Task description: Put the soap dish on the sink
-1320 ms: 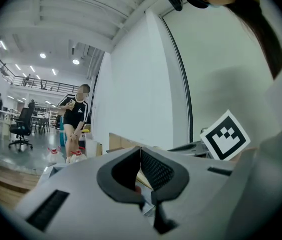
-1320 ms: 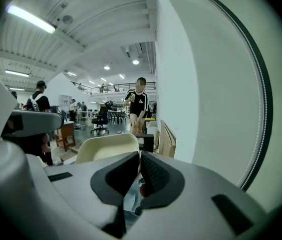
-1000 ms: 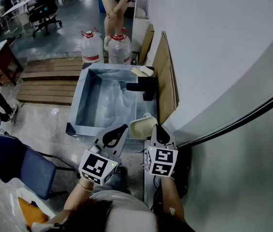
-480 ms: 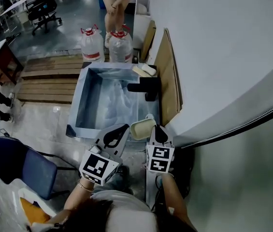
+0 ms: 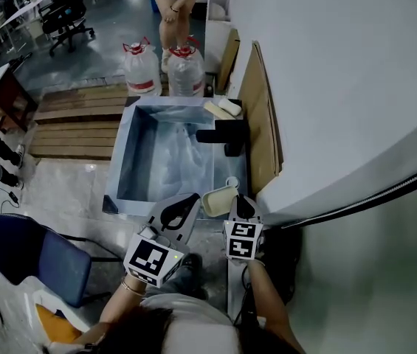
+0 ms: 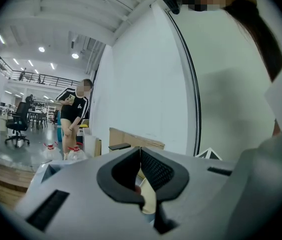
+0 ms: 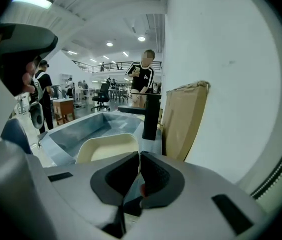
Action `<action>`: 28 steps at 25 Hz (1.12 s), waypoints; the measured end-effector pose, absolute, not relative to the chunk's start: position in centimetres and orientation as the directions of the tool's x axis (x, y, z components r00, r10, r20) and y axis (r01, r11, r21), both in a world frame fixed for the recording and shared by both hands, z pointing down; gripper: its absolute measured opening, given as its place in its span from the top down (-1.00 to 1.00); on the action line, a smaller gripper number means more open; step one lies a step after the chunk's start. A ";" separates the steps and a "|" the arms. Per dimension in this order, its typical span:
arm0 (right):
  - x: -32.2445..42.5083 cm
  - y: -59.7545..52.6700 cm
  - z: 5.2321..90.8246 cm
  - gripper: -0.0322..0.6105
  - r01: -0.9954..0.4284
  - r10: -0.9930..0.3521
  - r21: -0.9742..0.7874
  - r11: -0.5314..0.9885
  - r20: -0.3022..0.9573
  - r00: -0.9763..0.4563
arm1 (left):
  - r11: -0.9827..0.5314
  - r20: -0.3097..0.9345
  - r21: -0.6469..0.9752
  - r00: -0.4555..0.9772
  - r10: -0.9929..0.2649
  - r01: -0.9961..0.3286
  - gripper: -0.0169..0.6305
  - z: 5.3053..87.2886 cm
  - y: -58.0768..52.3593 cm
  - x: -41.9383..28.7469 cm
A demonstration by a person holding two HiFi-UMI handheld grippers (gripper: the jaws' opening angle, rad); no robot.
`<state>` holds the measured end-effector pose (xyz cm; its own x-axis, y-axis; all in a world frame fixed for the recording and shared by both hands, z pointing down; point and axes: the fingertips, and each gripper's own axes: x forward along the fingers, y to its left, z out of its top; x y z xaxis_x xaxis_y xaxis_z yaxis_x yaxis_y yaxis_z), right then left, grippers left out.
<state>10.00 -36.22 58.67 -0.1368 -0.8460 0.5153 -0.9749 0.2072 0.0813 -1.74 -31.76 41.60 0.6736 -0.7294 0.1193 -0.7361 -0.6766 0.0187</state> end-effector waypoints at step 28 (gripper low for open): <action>10.6 -37.5 64.9 0.78 -0.977 -0.747 0.088 0.193 0.659 -0.088 | -0.679 0.165 0.040 0.675 -0.719 -0.733 0.92 43.6 -32.6 -1.9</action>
